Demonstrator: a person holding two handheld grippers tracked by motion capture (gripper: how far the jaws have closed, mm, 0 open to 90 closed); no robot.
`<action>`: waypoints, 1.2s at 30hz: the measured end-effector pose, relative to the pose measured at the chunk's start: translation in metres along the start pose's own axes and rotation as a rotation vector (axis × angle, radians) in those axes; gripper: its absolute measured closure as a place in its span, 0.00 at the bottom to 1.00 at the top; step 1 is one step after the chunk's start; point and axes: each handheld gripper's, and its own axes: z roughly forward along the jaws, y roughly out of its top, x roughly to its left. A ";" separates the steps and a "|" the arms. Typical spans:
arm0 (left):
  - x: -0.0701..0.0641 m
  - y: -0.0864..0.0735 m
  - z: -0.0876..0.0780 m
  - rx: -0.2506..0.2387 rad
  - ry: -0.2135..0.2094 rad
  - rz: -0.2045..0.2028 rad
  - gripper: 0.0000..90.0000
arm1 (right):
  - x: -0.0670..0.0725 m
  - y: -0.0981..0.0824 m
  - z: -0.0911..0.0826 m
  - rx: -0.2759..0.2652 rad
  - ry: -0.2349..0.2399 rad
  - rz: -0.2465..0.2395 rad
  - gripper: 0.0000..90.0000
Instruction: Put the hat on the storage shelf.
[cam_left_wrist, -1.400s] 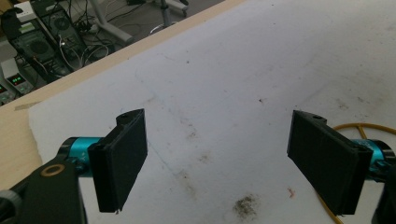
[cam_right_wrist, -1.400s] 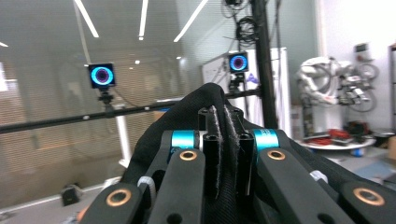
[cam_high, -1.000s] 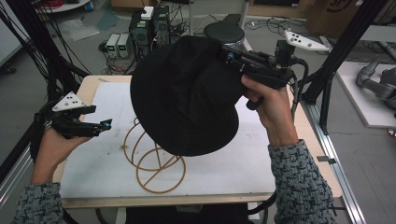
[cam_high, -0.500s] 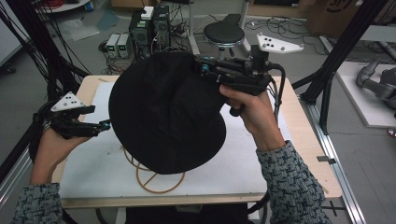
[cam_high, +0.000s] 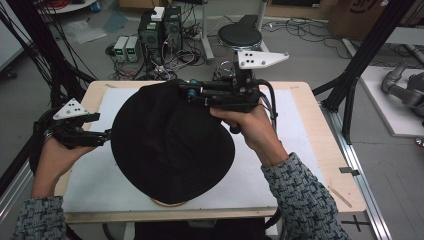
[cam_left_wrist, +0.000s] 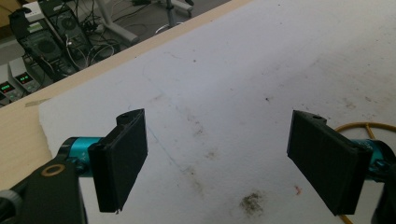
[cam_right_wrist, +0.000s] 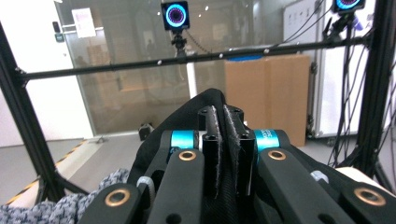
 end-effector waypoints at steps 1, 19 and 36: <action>0.000 0.000 0.000 0.002 0.003 0.001 0.23 | 0.000 0.000 0.000 0.000 0.000 0.000 0.96; 0.001 0.000 -0.004 -0.006 0.011 0.000 0.23 | -0.003 -0.026 0.033 0.138 0.016 0.007 0.96; 0.001 0.001 -0.005 -0.005 0.011 0.005 0.23 | -0.007 -0.031 0.039 0.181 -0.008 0.007 0.91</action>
